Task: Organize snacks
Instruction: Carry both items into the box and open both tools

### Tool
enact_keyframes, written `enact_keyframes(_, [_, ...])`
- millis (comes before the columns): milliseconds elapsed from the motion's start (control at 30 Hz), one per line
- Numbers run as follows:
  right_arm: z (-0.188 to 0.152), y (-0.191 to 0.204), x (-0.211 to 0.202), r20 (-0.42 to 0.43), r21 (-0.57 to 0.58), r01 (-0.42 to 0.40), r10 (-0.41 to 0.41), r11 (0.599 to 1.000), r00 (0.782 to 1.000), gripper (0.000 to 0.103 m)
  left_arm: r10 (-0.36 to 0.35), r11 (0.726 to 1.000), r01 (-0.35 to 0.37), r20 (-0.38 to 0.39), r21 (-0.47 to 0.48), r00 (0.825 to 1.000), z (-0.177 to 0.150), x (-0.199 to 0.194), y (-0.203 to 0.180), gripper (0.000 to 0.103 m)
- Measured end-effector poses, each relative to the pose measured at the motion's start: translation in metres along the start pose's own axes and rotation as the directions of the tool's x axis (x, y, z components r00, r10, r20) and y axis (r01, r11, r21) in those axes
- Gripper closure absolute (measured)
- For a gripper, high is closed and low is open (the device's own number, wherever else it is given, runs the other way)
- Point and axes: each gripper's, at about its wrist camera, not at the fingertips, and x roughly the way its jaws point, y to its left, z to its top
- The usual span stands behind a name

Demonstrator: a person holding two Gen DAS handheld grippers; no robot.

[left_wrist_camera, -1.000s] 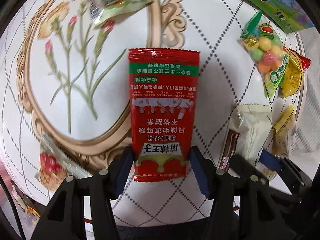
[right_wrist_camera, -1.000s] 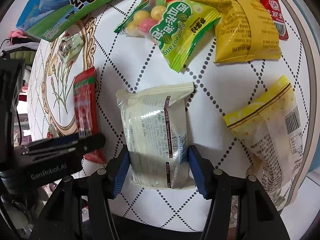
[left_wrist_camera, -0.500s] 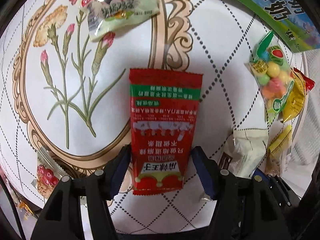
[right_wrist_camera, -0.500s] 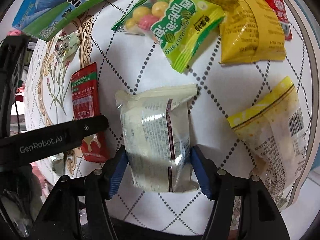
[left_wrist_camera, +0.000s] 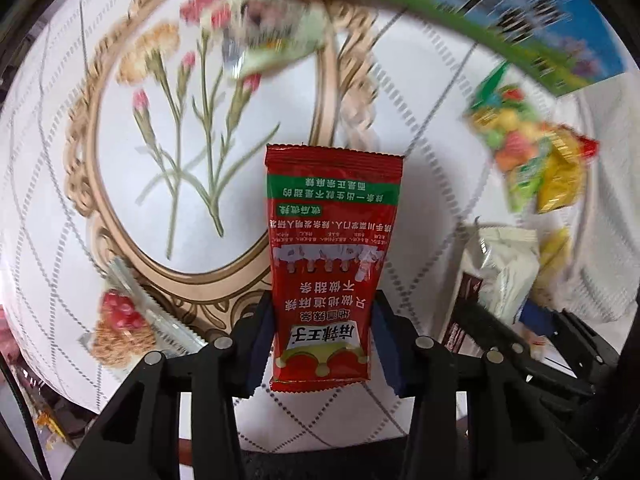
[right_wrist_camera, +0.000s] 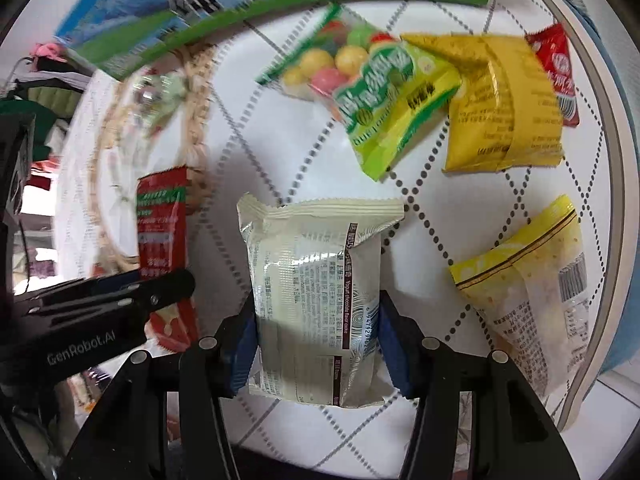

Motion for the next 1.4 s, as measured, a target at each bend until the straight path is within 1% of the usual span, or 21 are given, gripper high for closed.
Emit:
enact_keyframes(100, [0.007, 0.01, -0.036, 0.04, -0.032, -0.039, 0.04, 0.999, 0.998, 0.046, -0.052, 0.999, 0.051, 0.06, 0.016, 0.997, 0.009, -0.04, -0.002, 0.06])
enact_keyframes(167, [0.021, 0.015, -0.065, 0.078, -0.054, -0.068, 0.072, 0.996, 0.994, 0.046, -0.096, 0.995, 0.094, 0.102, 0.026, 0.99, 0.019, -0.071, -0.006, 0.06])
enact_keyframes(267, [0.053, 0.021, -0.118, 0.177, -0.099, -0.078, 0.095, 0.992, 0.98, 0.046, -0.168, 0.986, 0.161, 0.189, 0.05, 0.967, 0.046, -0.129, -0.023, 0.06])
enact_keyframes(333, [0.072, 0.022, -0.144, 0.233, -0.11, -0.083, 0.107, 0.99, 0.967, 0.046, -0.212, 0.977, 0.203, 0.221, 0.063, 0.952, 0.061, -0.155, -0.029, 0.06])
enact_keyframes(367, [0.086, 0.023, -0.158, 0.263, -0.117, -0.083, 0.112, 0.99, 0.958, 0.046, -0.229, 0.973, 0.217, 0.24, 0.074, 0.943, 0.077, -0.17, -0.034, 0.06])
enact_keyframes(433, [0.113, 0.026, -0.179, 0.319, -0.126, -0.067, 0.104, 0.99, 0.942, 0.046, -0.233, 0.972, 0.217, 0.266, 0.087, 0.935, 0.099, -0.176, -0.051, 0.06])
enact_keyframes(467, [0.127, 0.027, -0.187, 0.346, -0.131, -0.052, 0.095, 0.99, 0.933, 0.046, -0.23, 0.973, 0.21, 0.279, 0.098, 0.933, 0.116, -0.184, -0.056, 0.06])
enact_keyframes(533, [0.154, 0.029, -0.196, 0.386, -0.135, -0.011, 0.063, 0.991, 0.92, 0.046, -0.213, 0.976, 0.19, 0.289, 0.103, 0.933, 0.141, -0.187, -0.062, 0.06])
enact_keyframes(600, [0.182, 0.024, -0.197, 0.392, -0.134, 0.023, 0.032, 0.991, 0.919, 0.046, -0.199, 0.979, 0.177, 0.276, 0.103, 0.94, 0.166, -0.189, -0.061, 0.06])
enact_keyframes(667, [0.211, 0.021, -0.185, 0.378, -0.133, 0.068, -0.013, 0.989, 0.926, 0.046, -0.18, 0.983, 0.163, 0.251, 0.09, 0.951, 0.196, -0.176, -0.06, 0.06])
enact_keyframes(800, [0.248, 0.01, -0.149, 0.317, -0.114, 0.108, -0.067, 0.988, 0.946, 0.046, -0.13, 0.991, 0.122, 0.15, 0.064, 0.98, 0.245, -0.128, -0.067, 0.06])
enact_keyframes(900, [0.27, -0.007, -0.119, 0.243, -0.095, 0.119, -0.093, 0.988, 0.966, 0.046, -0.12, 0.992, 0.118, 0.07, 0.035, 0.99, 0.261, -0.102, -0.07, 0.06])
enact_keyframes(967, [0.278, -0.012, -0.1, 0.202, -0.095, 0.127, -0.106, 0.987, 0.974, 0.046, -0.112, 0.994, 0.111, 0.018, 0.021, 0.994, 0.265, -0.083, -0.07, 0.06])
enact_keyframes(1067, [0.276, -0.018, -0.082, 0.161, -0.104, 0.138, -0.12, 0.985, 0.98, 0.046, -0.105, 0.994, 0.106, -0.032, 0.018, 0.994, 0.266, -0.062, -0.071, 0.06])
enact_keyframes(1167, [0.276, -0.026, -0.066, 0.094, -0.091, 0.114, -0.105, 0.989, 0.99, 0.045, -0.1, 0.995, 0.101, -0.059, 0.013, 0.993, 0.266, -0.051, -0.072, 0.058])
enact_keyframes(1233, [0.278, -0.031, -0.056, 0.04, -0.077, 0.13, -0.127, 0.989, 0.991, 0.031, -0.091, 0.996, 0.092, -0.064, 0.01, 0.994, 0.266, -0.046, -0.07, 0.057])
enact_keyframes(1267, [0.278, -0.031, -0.054, 0.028, -0.082, 0.136, -0.134, 0.987, 0.991, 0.012, -0.077, 0.997, 0.078, -0.062, 0.009, 0.995, 0.267, -0.045, -0.07, 0.056])
enact_keyframes(1300, [0.276, -0.031, -0.052, 0.024, -0.087, 0.14, -0.139, 0.986, 0.99, 0.003, -0.059, 0.998, 0.06, -0.056, 0.011, 0.997, 0.269, -0.043, -0.07, 0.048])
enact_keyframes(1333, [0.276, -0.03, -0.052, 0.021, -0.093, 0.147, -0.145, 0.985, 0.989, 0.003, -0.054, 0.998, 0.055, -0.046, 0.014, 0.997, 0.27, -0.043, -0.069, 0.041])
enact_keyframes(1367, [0.275, -0.029, -0.052, 0.019, -0.102, 0.15, -0.149, 0.983, 0.989, 0.003, -0.051, 0.999, 0.052, -0.044, 0.011, 0.998, 0.27, -0.043, -0.067, 0.023])
enact_keyframes(1400, [0.275, -0.029, -0.053, 0.019, -0.098, 0.152, -0.15, 0.984, 0.988, 0.003, -0.054, 0.998, 0.055, -0.038, 0.009, 0.998, 0.27, -0.044, -0.066, 0.013])
